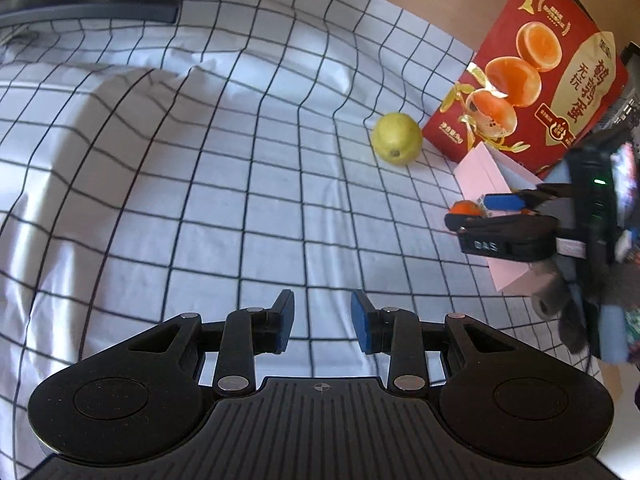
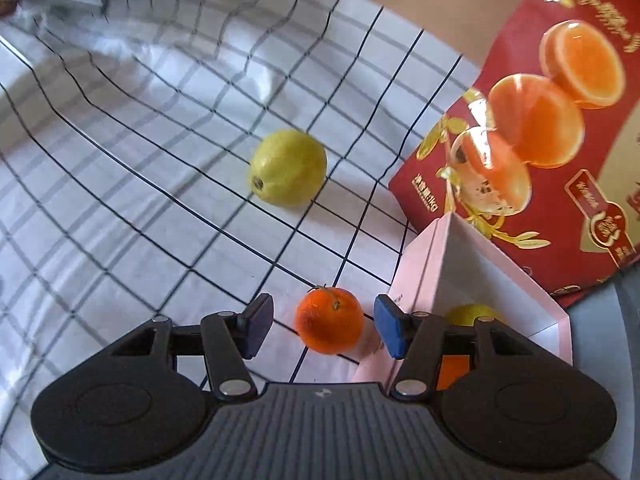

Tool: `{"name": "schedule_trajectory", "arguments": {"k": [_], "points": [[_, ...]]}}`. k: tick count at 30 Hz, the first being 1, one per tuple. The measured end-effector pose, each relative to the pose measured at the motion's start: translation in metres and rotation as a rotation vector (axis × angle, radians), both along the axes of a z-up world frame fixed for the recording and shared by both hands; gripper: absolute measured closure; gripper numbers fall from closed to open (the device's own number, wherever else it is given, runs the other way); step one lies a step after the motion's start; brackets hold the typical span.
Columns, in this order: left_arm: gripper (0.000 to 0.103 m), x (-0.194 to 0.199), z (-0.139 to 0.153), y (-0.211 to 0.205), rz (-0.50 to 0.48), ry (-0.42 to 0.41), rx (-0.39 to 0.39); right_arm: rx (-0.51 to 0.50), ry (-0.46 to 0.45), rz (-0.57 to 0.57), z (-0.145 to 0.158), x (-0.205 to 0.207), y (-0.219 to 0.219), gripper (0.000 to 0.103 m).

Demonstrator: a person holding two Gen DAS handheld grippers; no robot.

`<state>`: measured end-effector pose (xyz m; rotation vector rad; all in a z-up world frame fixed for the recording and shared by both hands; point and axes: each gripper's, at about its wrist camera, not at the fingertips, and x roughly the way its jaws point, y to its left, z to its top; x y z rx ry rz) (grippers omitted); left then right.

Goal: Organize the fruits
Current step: 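Grasp a mandarin on the cloth with the right tool, then set the mandarin back down on the cloth with the right tool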

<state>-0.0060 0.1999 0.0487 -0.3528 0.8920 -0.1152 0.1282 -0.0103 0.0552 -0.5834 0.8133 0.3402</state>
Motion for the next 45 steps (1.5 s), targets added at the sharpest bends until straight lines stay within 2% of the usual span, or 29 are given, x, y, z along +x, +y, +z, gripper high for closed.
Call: {"name": "schedule_trajectory", "arguments": {"k": [3,5,7,20,25,33,41,45], "points": [[0.068,-0.002,-0.002,0.009,0.016,0.005,-0.003,-0.047,0.029,-0.009,-0.015,0.01,0.009,0.047],[0.068,-0.002,-0.002,0.015,0.025,0.007,-0.007,-0.075,0.016,-0.014,-0.019,0.012,0.012,0.049],[0.068,-0.001,-0.003,0.018,0.026,0.012,-0.005,-0.083,-0.003,-0.021,-0.018,0.011,0.013,0.063],[0.068,0.013,-0.006,0.001,-0.057,0.024,-0.02,-0.096,0.01,-0.07,-0.02,0.01,0.011,0.061],[0.068,0.014,-0.008,-0.005,-0.086,0.03,-0.014,-0.05,0.029,-0.106,-0.016,0.007,0.007,0.061],[0.068,0.019,-0.013,-0.014,-0.11,0.051,0.002,0.103,0.072,-0.019,0.012,-0.051,0.009,0.061],[0.068,0.025,-0.012,-0.029,-0.153,0.055,0.007,0.127,0.125,-0.01,-0.002,-0.074,0.008,0.061],[0.068,0.028,-0.013,-0.032,-0.153,0.062,0.012,0.133,0.116,0.022,0.001,-0.079,0.006,0.058]]}}
